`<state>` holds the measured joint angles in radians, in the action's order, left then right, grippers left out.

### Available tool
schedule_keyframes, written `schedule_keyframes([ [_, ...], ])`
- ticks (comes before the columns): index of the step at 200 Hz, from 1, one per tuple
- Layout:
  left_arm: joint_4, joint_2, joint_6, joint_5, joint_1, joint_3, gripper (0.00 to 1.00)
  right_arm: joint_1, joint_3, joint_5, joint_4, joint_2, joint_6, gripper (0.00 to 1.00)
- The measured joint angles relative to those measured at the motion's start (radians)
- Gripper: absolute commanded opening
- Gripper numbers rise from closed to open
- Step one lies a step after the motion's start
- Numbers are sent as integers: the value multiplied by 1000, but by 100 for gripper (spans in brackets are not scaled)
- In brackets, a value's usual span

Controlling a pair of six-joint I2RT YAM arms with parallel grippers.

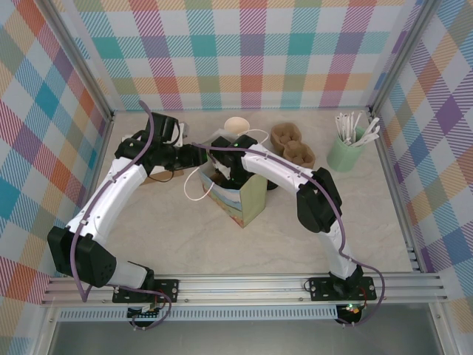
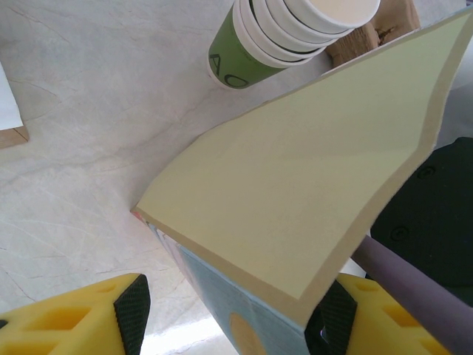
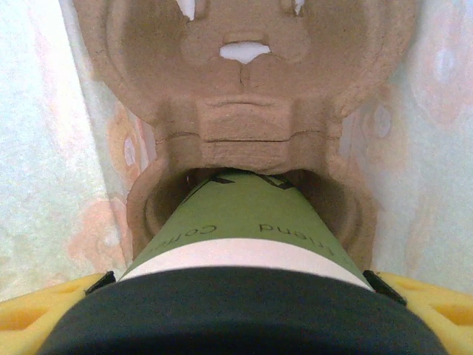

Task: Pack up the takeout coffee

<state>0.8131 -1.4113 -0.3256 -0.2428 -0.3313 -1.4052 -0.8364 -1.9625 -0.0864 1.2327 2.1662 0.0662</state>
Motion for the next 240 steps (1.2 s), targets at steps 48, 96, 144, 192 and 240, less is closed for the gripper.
schedule_keyframes([
  [48, 2, -2, 0, 0, 0, -2, 64, 0, 6, 0, -6, 0, 0, 84],
  [96, 5, -3, 0, 0, 0, -6, 64, 4, 14, 0, -15, 0, 0, 84],
  [144, 10, -4, 0, -2, 0, -6, 65, 6, 37, 1, -38, 0, -1, 84],
  [192, 24, -7, 0, -2, 0, -13, 65, 6, 51, 2, -51, -8, 0, 84],
  [240, 24, -7, 0, -3, 0, -14, 65, 7, 57, 4, -58, -13, 0, 87],
])
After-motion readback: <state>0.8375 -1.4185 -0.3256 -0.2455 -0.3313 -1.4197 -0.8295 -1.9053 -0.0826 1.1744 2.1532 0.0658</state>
